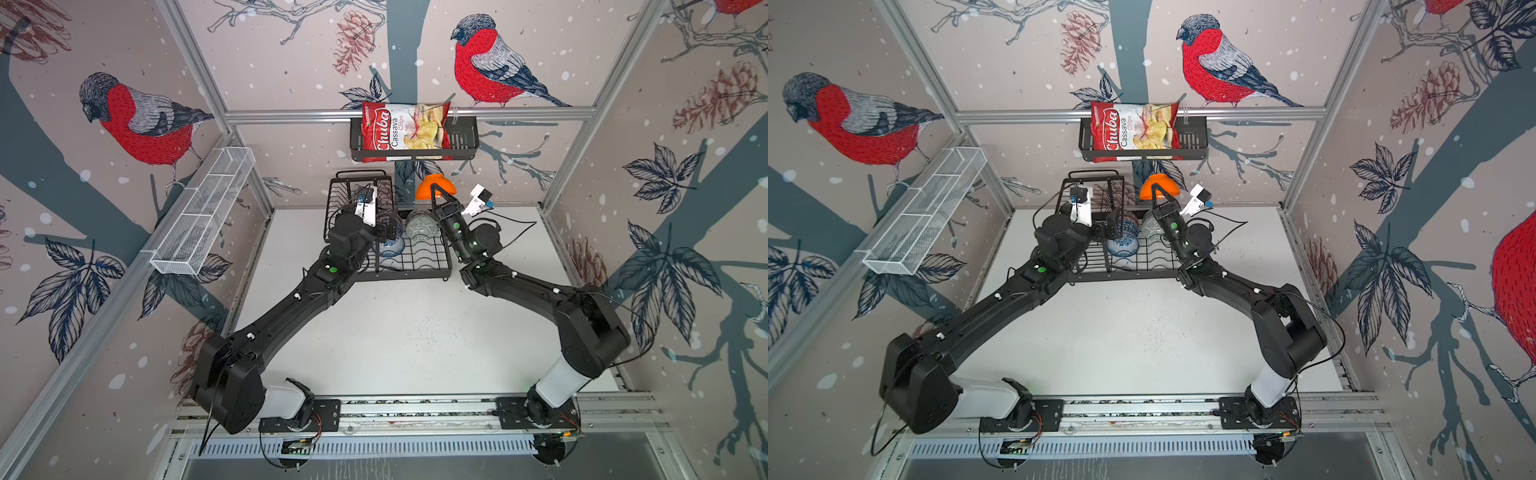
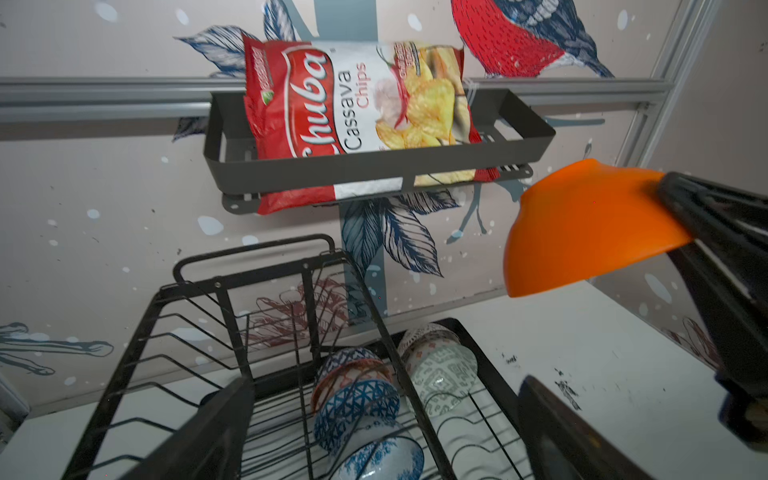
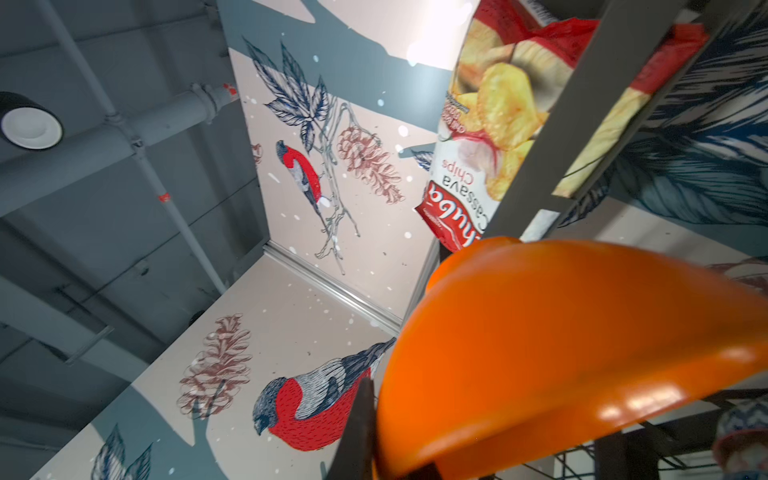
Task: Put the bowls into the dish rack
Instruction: 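Lower the orange bowl into the rack slots beside the patterned bowls with the right gripper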
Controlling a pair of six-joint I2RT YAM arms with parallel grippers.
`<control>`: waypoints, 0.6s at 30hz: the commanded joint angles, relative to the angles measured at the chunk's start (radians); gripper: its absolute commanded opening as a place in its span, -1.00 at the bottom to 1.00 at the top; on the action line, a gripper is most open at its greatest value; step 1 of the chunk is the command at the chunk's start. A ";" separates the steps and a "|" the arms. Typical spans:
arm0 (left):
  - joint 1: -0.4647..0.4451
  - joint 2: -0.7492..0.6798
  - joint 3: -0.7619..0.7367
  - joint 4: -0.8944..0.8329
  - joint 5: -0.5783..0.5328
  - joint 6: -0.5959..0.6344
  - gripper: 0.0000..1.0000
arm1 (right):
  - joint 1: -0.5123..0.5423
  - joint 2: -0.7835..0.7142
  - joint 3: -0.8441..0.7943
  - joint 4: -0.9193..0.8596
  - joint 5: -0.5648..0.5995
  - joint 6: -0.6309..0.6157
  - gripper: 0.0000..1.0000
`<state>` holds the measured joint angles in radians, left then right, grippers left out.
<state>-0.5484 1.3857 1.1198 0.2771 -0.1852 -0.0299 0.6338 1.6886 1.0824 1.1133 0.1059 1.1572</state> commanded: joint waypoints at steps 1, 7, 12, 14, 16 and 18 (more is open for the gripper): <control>0.008 0.015 0.029 -0.062 0.081 -0.042 0.97 | -0.018 0.034 -0.009 -0.050 0.047 0.081 -1.00; 0.017 0.034 0.037 -0.090 0.113 -0.072 0.97 | -0.017 0.078 -0.053 -0.057 0.104 0.122 -1.00; 0.020 0.015 0.024 -0.080 0.114 -0.073 0.97 | -0.022 0.161 -0.048 -0.029 0.092 0.167 -1.00; 0.020 0.015 0.020 -0.079 0.121 -0.077 0.97 | -0.026 0.208 -0.042 -0.004 0.079 0.198 -1.00; 0.021 0.016 0.017 -0.078 0.122 -0.082 0.97 | -0.031 0.256 -0.035 0.027 0.064 0.232 -1.00; 0.021 0.017 0.017 -0.077 0.125 -0.082 0.97 | -0.036 0.298 -0.021 0.046 0.044 0.250 -1.00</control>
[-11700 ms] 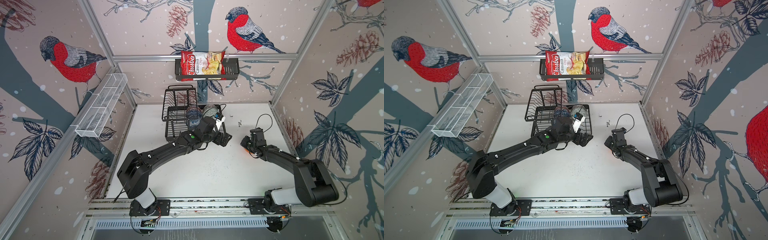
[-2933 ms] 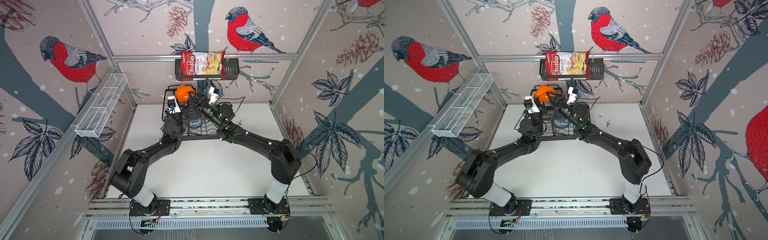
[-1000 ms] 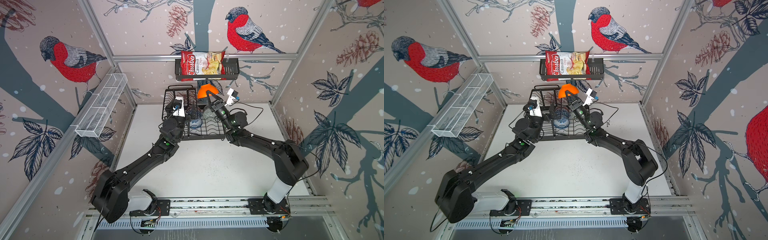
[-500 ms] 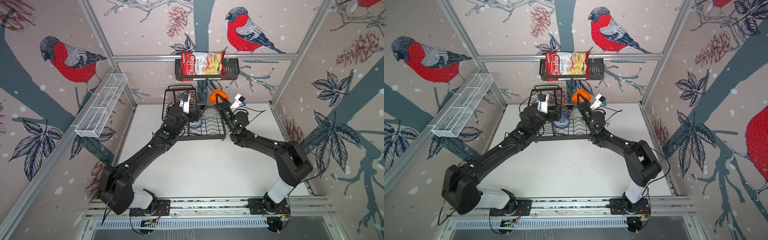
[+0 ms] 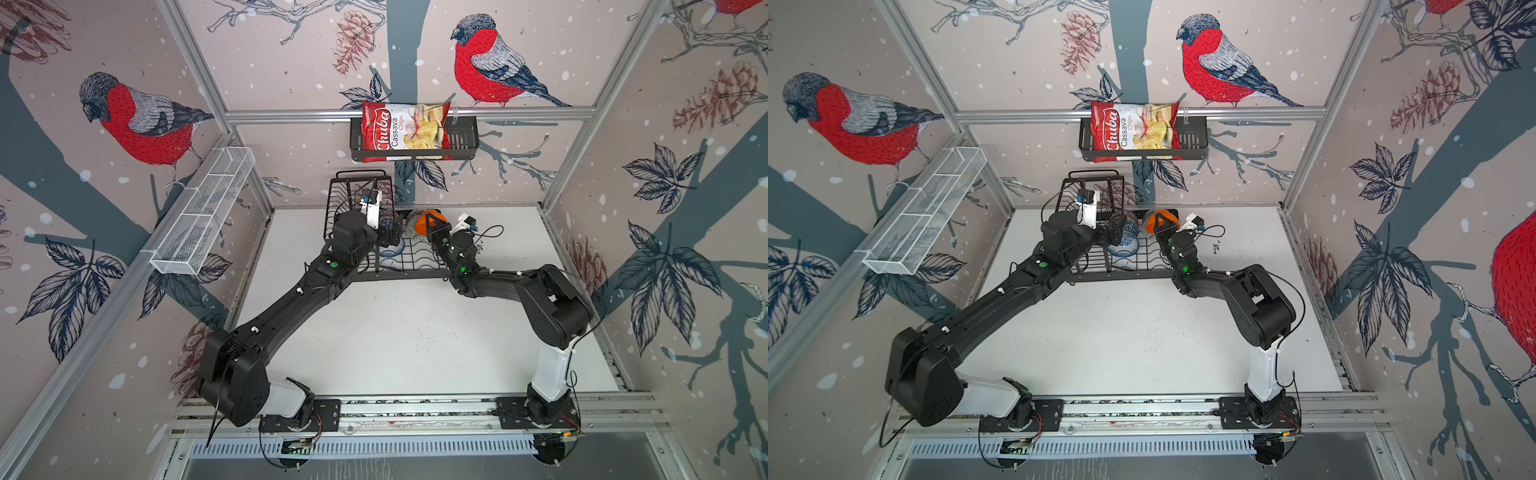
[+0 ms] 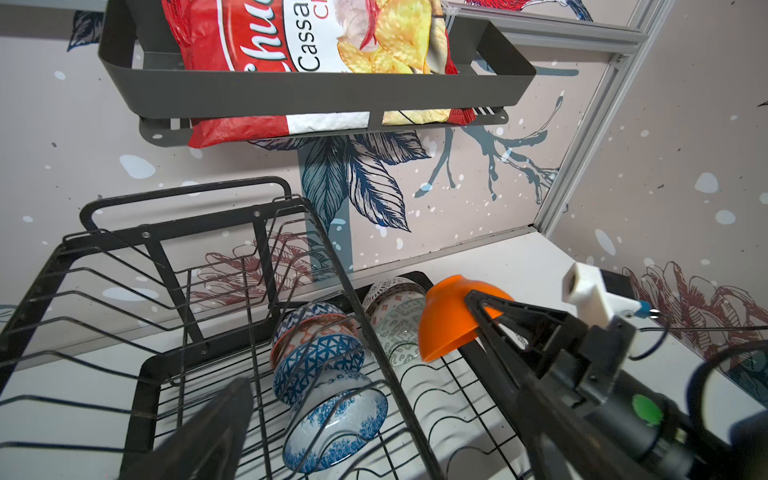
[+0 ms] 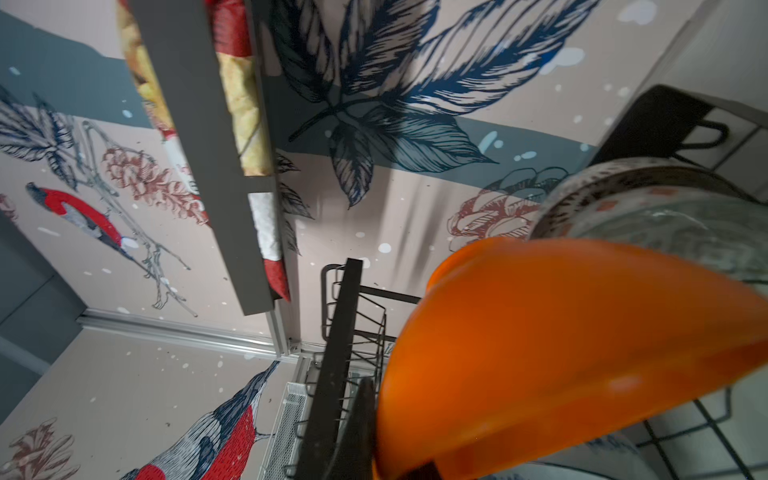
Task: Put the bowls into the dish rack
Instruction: 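Lower the orange bowl into the rack slots beside the patterned bowls with the right gripper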
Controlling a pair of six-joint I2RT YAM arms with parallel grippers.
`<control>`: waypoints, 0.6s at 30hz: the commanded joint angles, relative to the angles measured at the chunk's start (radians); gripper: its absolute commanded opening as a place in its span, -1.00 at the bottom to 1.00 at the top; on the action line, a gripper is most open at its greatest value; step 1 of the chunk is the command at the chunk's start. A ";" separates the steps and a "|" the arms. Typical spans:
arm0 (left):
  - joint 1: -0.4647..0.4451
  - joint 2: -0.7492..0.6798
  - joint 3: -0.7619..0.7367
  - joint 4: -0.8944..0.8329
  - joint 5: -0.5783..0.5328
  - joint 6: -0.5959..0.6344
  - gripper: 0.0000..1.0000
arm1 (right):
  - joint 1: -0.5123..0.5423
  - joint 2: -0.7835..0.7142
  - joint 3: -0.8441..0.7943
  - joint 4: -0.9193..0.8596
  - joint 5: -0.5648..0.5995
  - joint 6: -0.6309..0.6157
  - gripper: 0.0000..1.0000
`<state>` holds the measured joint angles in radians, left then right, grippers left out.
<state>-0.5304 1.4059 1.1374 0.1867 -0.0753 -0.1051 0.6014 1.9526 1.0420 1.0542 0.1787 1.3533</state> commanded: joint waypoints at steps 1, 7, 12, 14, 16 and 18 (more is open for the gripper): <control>0.002 -0.004 -0.002 0.013 0.017 -0.007 0.97 | -0.004 0.046 0.023 0.103 -0.029 0.057 -1.00; 0.002 -0.007 -0.002 0.013 0.024 -0.008 0.97 | -0.009 0.087 0.038 0.095 -0.026 0.050 -1.00; 0.002 0.005 0.002 0.008 0.035 -0.015 0.97 | -0.015 0.123 0.052 0.088 -0.034 0.067 -1.00; 0.002 0.008 0.003 0.008 0.032 -0.016 0.97 | -0.015 0.133 0.056 0.086 -0.035 0.070 -1.00; 0.002 0.011 0.004 0.007 0.031 -0.016 0.97 | -0.017 0.141 0.057 0.085 -0.035 0.076 -1.00; 0.002 0.012 0.004 0.007 0.034 -0.017 0.97 | -0.017 0.151 0.062 0.083 -0.037 0.079 -1.00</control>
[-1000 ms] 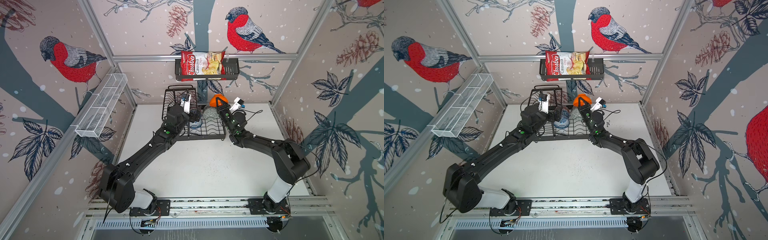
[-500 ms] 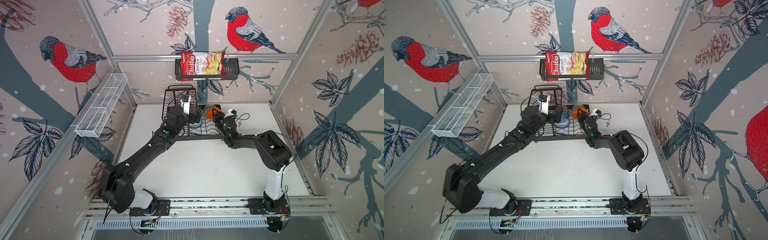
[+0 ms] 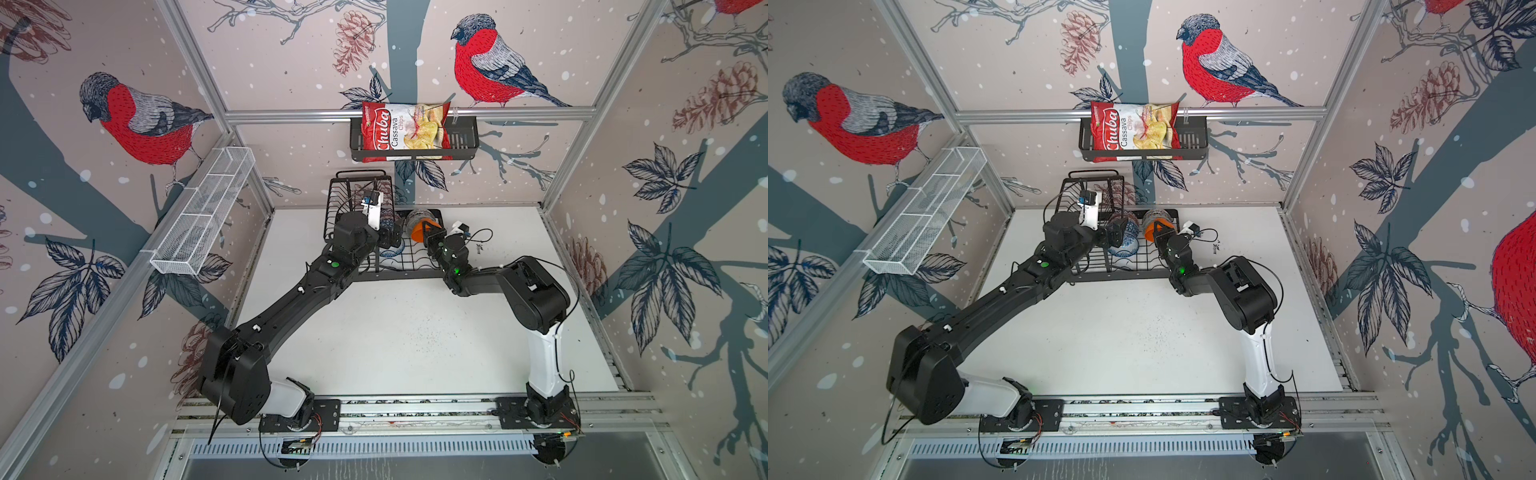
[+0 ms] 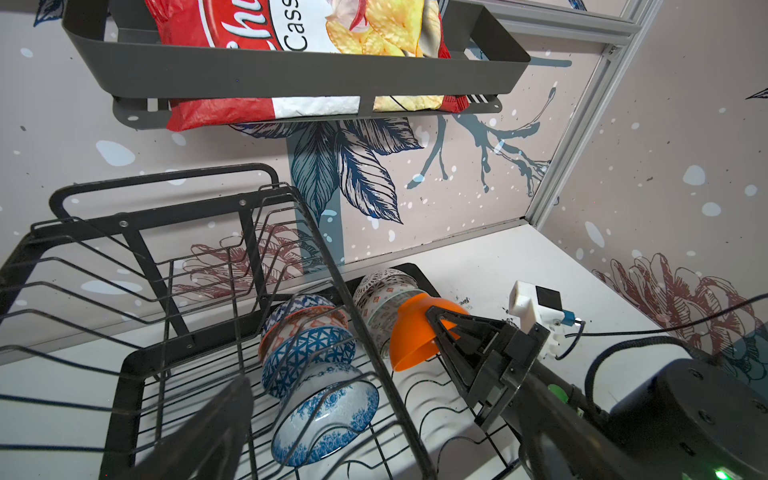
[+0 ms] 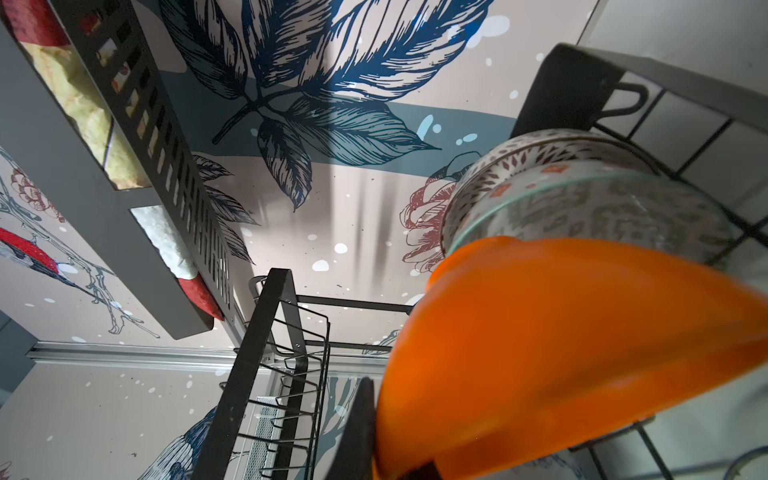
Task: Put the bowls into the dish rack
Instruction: 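Lower the orange bowl into the rack slots beside the patterned bowls with the right gripper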
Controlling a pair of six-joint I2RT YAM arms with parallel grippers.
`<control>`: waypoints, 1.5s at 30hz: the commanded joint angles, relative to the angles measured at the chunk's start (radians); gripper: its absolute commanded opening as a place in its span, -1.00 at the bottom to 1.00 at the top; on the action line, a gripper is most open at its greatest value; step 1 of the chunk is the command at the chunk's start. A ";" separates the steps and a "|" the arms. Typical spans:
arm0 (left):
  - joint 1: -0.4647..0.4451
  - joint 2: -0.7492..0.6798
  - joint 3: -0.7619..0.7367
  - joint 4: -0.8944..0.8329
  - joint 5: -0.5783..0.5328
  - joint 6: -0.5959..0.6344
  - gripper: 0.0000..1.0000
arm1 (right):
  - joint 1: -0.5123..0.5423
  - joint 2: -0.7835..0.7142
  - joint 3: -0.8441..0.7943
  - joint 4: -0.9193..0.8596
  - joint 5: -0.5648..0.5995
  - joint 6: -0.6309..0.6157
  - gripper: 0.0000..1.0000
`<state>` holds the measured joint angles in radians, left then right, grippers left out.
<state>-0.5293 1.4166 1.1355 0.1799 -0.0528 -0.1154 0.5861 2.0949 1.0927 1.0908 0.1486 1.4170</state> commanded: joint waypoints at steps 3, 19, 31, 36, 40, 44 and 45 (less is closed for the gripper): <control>0.002 0.001 0.006 0.015 0.013 -0.009 0.97 | -0.002 0.024 0.019 0.039 -0.006 0.018 -1.00; 0.002 -0.005 0.000 0.021 0.024 -0.014 0.97 | 0.013 0.098 0.055 0.011 -0.004 0.056 -1.00; 0.003 -0.008 0.001 0.020 0.021 -0.012 0.97 | 0.020 0.079 0.039 -0.026 0.014 0.049 -1.00; 0.008 -0.010 0.003 0.021 0.026 -0.015 0.97 | 0.017 0.073 0.028 -0.032 0.014 0.051 -1.00; 0.019 -0.008 0.006 0.020 0.042 -0.026 0.97 | 0.018 0.067 0.020 -0.047 0.013 0.051 -1.00; 0.037 -0.001 0.007 0.027 0.070 -0.050 0.97 | 0.018 0.066 0.015 -0.058 0.015 0.058 -1.00; 0.039 -0.001 0.007 0.028 0.073 -0.053 0.97 | 0.018 0.065 0.015 -0.061 0.015 0.058 -1.00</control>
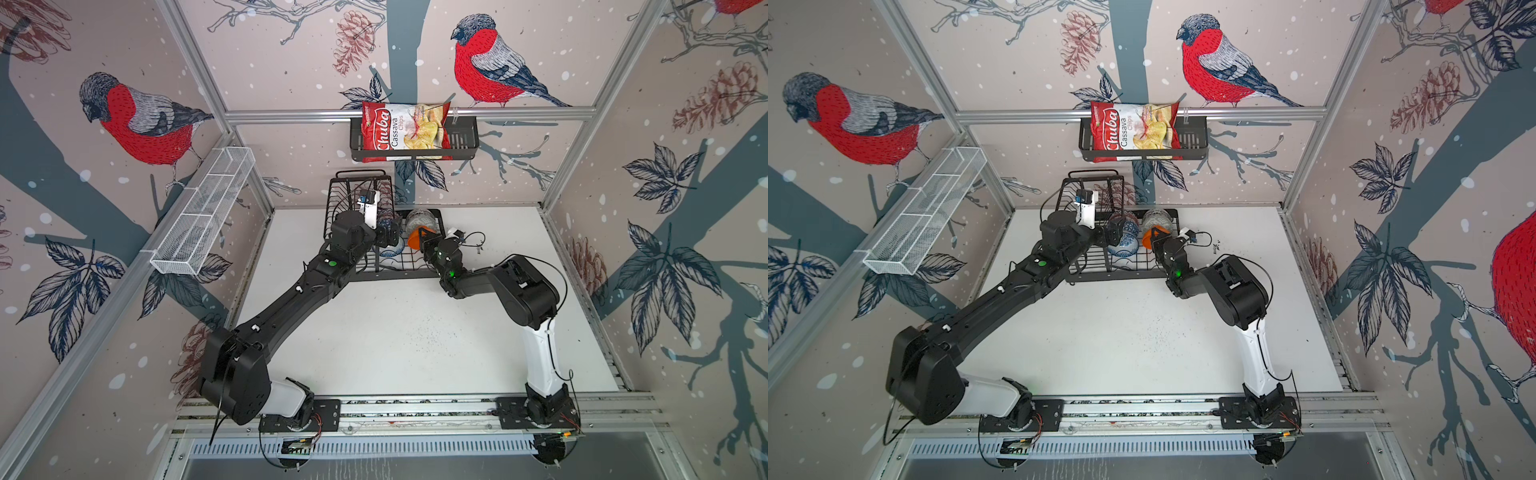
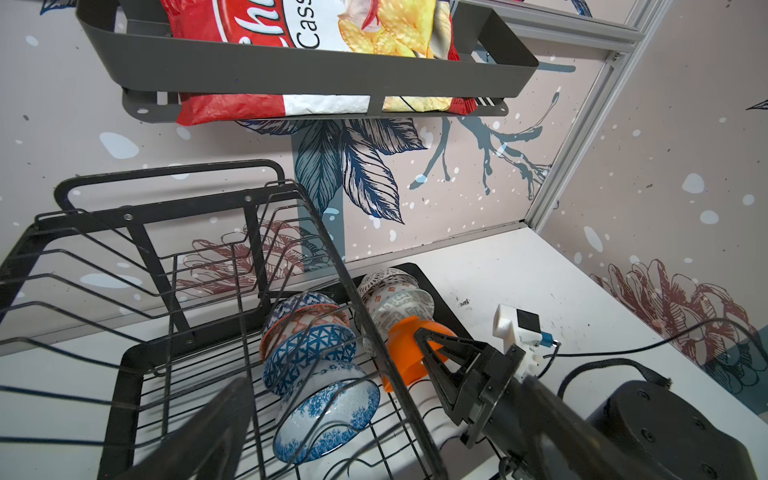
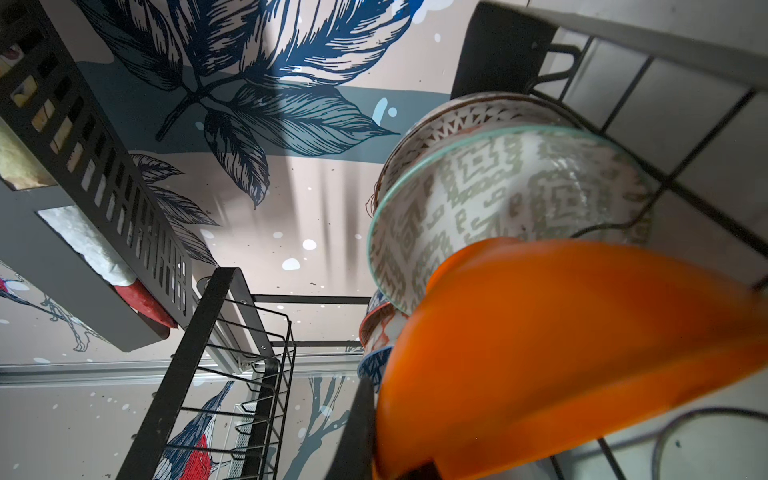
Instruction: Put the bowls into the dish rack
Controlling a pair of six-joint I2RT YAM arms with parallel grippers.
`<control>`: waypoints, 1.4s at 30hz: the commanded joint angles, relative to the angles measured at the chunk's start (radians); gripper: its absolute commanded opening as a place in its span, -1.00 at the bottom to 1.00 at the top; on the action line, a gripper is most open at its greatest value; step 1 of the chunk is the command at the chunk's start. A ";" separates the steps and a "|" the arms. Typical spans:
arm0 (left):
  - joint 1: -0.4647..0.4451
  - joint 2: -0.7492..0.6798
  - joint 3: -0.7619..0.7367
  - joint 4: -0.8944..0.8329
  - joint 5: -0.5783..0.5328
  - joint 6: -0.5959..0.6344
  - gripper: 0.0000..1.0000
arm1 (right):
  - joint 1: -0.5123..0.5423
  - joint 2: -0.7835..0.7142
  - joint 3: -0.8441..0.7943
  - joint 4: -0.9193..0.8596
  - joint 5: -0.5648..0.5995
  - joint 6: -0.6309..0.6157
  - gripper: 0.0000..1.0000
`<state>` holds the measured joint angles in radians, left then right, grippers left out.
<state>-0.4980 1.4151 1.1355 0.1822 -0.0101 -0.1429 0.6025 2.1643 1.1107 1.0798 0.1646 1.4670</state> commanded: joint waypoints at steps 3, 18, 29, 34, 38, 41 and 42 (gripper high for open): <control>0.012 -0.002 0.006 0.025 0.030 -0.026 0.97 | 0.002 -0.008 -0.005 -0.064 -0.002 0.010 -1.00; 0.018 0.001 0.008 0.020 0.036 -0.038 0.97 | 0.001 -0.039 -0.041 -0.097 -0.005 0.029 -1.00; 0.019 -0.017 0.003 0.025 0.040 -0.044 0.97 | 0.003 -0.049 -0.037 -0.127 -0.043 0.024 -1.00; 0.019 -0.021 0.003 0.025 0.042 -0.047 0.97 | 0.007 -0.049 -0.035 -0.129 -0.046 0.028 -1.00; 0.018 -0.022 0.003 0.025 0.041 -0.046 0.97 | 0.008 -0.055 -0.036 -0.124 -0.052 0.029 -1.00; 0.018 -0.023 0.003 0.025 0.042 -0.046 0.97 | 0.008 -0.063 -0.037 -0.129 -0.050 0.022 -1.00; 0.019 -0.024 0.003 0.025 0.042 -0.046 0.97 | 0.008 -0.067 -0.038 -0.131 -0.047 0.021 -1.00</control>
<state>-0.4816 1.3983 1.1374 0.1944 0.0235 -0.1844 0.6041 2.1109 1.0725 0.9878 0.1440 1.4940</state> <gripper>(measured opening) 0.985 0.088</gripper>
